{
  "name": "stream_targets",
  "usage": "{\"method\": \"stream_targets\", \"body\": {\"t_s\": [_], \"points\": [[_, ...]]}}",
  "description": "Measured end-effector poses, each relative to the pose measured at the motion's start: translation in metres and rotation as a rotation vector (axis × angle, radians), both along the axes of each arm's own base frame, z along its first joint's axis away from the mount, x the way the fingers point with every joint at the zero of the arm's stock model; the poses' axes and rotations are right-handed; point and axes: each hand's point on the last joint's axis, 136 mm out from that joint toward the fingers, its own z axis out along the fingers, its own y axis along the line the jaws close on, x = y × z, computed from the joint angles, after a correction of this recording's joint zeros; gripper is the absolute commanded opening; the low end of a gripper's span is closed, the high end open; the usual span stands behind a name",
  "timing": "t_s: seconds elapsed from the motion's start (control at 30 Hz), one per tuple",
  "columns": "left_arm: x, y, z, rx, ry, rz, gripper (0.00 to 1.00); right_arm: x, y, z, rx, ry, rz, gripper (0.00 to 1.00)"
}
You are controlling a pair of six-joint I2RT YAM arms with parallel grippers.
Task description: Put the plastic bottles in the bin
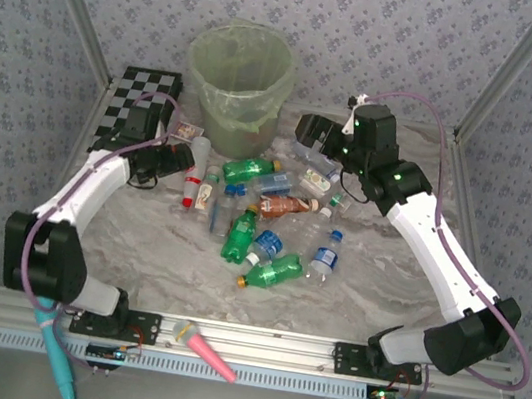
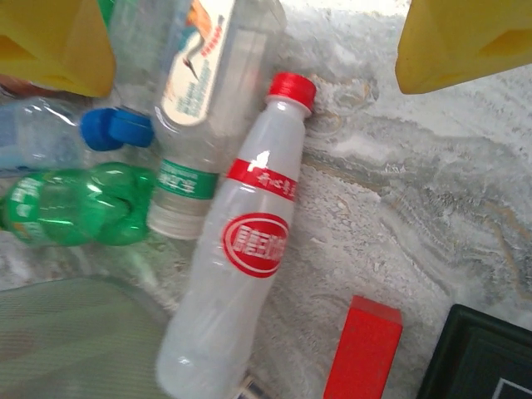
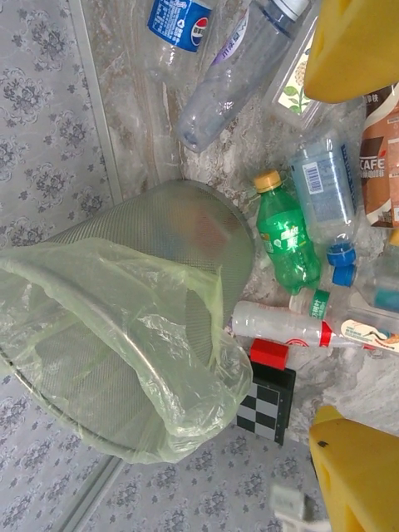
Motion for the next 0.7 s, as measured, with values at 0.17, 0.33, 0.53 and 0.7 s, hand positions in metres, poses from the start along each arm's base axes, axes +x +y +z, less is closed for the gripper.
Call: {"method": "stream_targets", "body": {"t_s": [0.17, 0.33, 0.53, 0.7], "points": [[0.02, -0.007, -0.033, -0.018, 0.076, -0.046, 0.8, -0.001, -0.002, -0.002, -0.011, 0.008, -0.004, 1.0], [0.052, -0.014, -0.037, -0.024, 0.053, -0.086, 0.78, -0.006, -0.008, 0.003, -0.016, 0.001, -0.02, 1.0], [0.078, -0.013, -0.049, -0.015, 0.059, -0.107, 0.75, -0.015, -0.015, 0.014, -0.017, -0.021, -0.028, 1.0], [0.089, -0.016, -0.071, -0.017, 0.098, -0.117, 0.73, -0.018, -0.02, 0.016, -0.021, -0.023, -0.038, 1.0]]}}
